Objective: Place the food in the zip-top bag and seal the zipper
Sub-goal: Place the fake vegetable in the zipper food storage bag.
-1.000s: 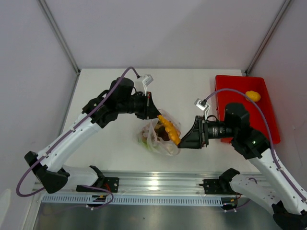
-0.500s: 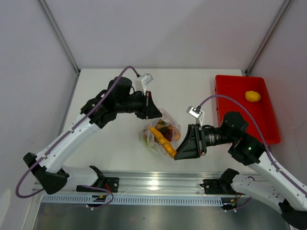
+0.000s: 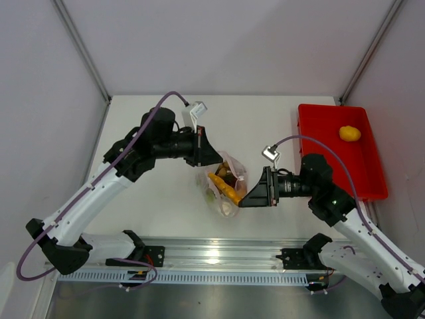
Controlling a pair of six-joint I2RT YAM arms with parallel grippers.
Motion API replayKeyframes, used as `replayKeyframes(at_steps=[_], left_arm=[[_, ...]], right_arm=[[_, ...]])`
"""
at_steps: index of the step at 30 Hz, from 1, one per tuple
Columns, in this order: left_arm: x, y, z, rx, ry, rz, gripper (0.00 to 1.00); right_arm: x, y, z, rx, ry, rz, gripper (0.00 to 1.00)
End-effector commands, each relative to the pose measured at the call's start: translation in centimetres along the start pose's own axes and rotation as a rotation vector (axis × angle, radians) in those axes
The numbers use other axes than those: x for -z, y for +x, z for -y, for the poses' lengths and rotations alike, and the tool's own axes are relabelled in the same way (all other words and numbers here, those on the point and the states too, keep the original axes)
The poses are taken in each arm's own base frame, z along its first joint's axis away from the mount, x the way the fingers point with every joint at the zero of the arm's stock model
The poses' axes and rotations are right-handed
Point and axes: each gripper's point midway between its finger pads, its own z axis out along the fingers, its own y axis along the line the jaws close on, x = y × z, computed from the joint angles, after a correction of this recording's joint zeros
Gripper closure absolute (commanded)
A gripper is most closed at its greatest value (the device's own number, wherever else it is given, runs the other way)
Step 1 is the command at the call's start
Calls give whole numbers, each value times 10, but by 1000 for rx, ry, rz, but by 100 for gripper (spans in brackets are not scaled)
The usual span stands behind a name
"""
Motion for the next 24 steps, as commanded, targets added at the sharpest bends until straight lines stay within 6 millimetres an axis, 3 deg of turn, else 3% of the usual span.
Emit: replayKeyframes(at_steps=[1,4,7,15,24], left_arm=[[11,-13,25,-41,109,52,99],[8,-13,35,-24,169,38,99],[8,-16,35,-27,164,47,99],[5,-16,12,-44,56,61,99],[1,-16,9,-40,60,61,99]], right_arm=[[3,-12,-4,20,34,44,100],[0,-17,3,60,128,38,100],[1,-23,-8,99,128,58,100],[15,-14,-32,126,64,61,100],[25,-5,-24,105,119,74,100]])
